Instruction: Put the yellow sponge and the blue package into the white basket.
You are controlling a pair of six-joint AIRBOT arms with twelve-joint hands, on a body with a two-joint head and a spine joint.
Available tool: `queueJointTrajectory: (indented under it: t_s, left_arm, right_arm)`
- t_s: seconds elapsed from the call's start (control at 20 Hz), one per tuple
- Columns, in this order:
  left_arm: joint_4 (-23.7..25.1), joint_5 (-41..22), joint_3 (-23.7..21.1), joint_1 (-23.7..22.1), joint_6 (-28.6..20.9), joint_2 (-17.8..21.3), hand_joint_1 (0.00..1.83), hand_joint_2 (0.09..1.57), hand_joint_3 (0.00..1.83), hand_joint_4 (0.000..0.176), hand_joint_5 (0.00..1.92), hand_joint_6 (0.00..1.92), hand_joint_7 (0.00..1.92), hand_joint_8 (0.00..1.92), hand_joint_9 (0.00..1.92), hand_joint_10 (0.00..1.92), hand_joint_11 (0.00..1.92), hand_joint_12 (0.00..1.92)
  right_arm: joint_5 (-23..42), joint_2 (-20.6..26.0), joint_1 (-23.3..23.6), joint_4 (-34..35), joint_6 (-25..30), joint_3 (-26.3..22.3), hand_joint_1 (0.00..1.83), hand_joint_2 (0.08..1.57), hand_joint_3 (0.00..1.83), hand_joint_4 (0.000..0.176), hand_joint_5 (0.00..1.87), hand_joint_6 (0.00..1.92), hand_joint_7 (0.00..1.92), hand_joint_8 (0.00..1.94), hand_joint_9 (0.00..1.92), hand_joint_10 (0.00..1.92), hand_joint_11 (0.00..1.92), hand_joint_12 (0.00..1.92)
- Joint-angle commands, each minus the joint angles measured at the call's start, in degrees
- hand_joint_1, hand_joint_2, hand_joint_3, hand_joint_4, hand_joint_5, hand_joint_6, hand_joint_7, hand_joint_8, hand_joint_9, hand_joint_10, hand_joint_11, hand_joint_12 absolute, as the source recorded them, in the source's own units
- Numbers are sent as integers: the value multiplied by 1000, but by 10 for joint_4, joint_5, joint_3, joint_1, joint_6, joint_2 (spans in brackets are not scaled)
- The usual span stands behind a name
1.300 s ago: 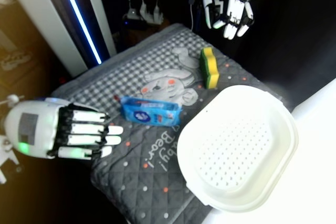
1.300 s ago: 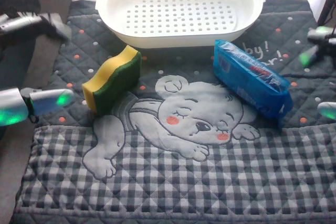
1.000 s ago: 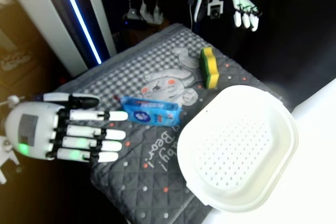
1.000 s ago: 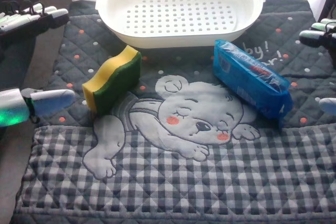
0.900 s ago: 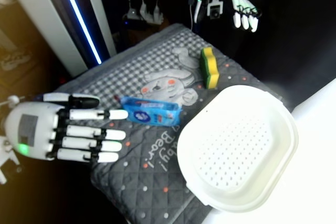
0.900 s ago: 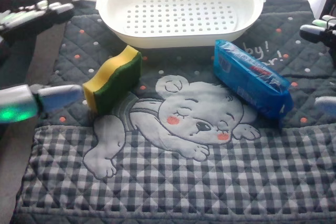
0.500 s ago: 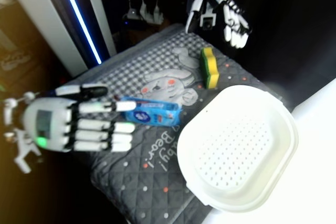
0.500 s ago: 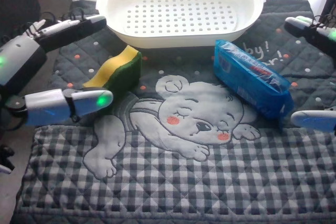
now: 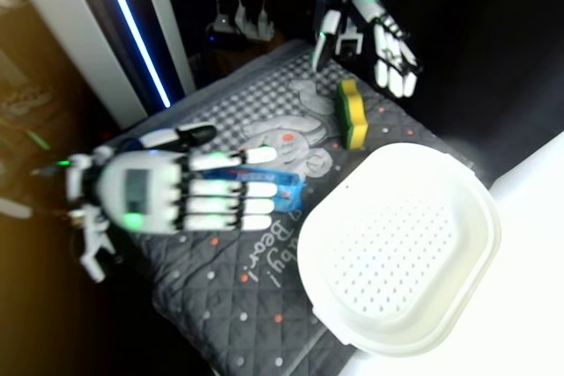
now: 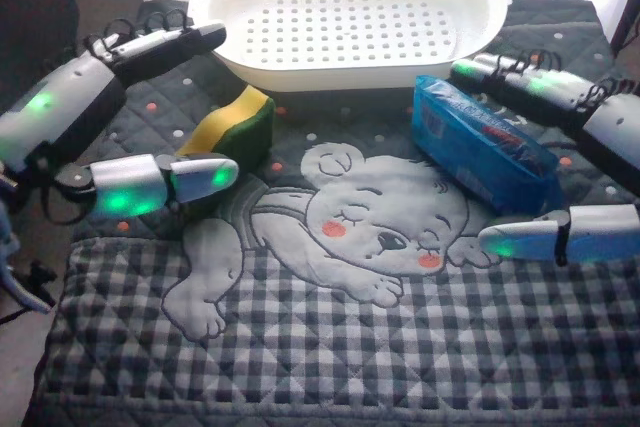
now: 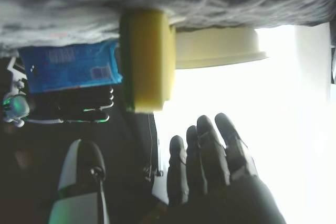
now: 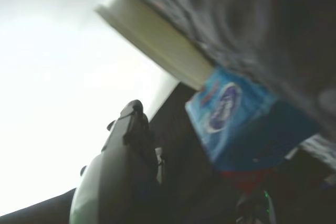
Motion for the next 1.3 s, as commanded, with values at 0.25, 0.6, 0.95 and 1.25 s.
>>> queueJointTrajectory:
  t_s: [0.25, 0.6, 0.95, 1.25]
  left_arm:
    - [30, -10, 26, -31, -3, -30, 841, 946, 1, 56, 428, 2, 439, 2, 400, 6, 7, 1073]
    - [29, 20, 42, -39, 7, -49, 959, 1040, 6, 47, 456, 3, 362, 2, 225, 7, 0, 632]
    - [24, 33, 49, -39, 8, -58, 1232, 1119, 3, 0, 992, 848, 962, 1128, 868, 814, 575, 1466]
    - [40, 11, 50, -66, 7, -47, 1378, 1103, 0, 0, 1065, 693, 1001, 1000, 838, 1288, 532, 1395]
  right_arm:
    - [25, -15, 15, 17, 1, 27, 651, 850, 12, 176, 200, 3, 183, 10, 158, 0, 77, 415]
    - [-8, -47, 20, 12, -2, 50, 1115, 990, 1, 91, 620, 5, 561, 8, 636, 40, 448, 993]
    - [-18, -51, 20, 7, -2, 58, 1218, 1181, 0, 0, 841, 1040, 904, 1263, 1089, 706, 1005, 1028]
    - [-16, -49, 55, -15, -1, 66, 1284, 1063, 0, 0, 1049, 700, 1192, 807, 1421, 286, 1104, 988]
